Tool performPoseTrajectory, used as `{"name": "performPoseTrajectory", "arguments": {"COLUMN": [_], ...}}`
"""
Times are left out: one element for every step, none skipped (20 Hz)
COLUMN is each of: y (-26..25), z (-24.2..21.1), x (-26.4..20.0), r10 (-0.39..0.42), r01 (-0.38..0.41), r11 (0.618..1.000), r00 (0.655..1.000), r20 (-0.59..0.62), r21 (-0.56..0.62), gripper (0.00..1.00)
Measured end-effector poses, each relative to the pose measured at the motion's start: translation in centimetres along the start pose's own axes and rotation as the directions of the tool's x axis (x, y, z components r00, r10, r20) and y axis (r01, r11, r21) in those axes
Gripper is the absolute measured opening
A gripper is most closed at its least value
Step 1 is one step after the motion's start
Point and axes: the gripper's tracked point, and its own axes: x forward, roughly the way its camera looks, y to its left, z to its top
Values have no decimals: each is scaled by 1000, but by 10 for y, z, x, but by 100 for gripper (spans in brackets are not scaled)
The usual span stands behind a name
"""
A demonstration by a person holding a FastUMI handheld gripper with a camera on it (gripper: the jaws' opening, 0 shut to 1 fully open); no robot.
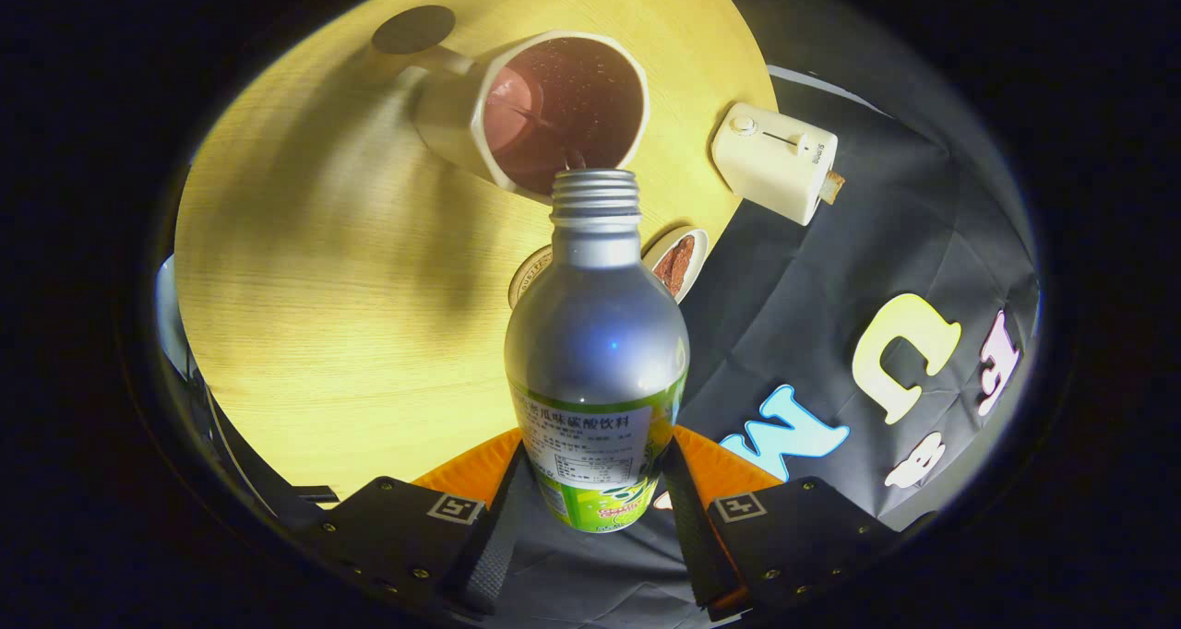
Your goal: Take the bottle from table, then pour the juice into the cup, finally place the bottle on the coaster
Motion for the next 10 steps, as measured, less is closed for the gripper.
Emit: {"name": "performPoseTrajectory", "arguments": {"y": [0,-1,-1,-1,0,0,-1,-2,-2,-3], "z": [0,-1,-1,-1,-1,-2,-3,-3,-4,-4], "x": [-1,-1,-1,0,0,-1,-1,-1,-2,-2], "r10": [0,1,0,2,4,6,6,6,7,8], "r01": [0,-1,0,-2,-4,-7,-6,-7,-8,-9], "r11": [1000,1000,1000,1000,1000,1000,1000,999,999,999], "r00": [1000,1000,1000,1000,1000,1000,1000,1000,1000,1000], "r20": [-1,0,-2,-3,-4,-7,-9,-12,-15,-17], "r21": [-3,-6,-10,-13,-14,-18,-25,-33,-38,-41], "gripper": [75,75,75,75,75,75,75,75,75,75]}}
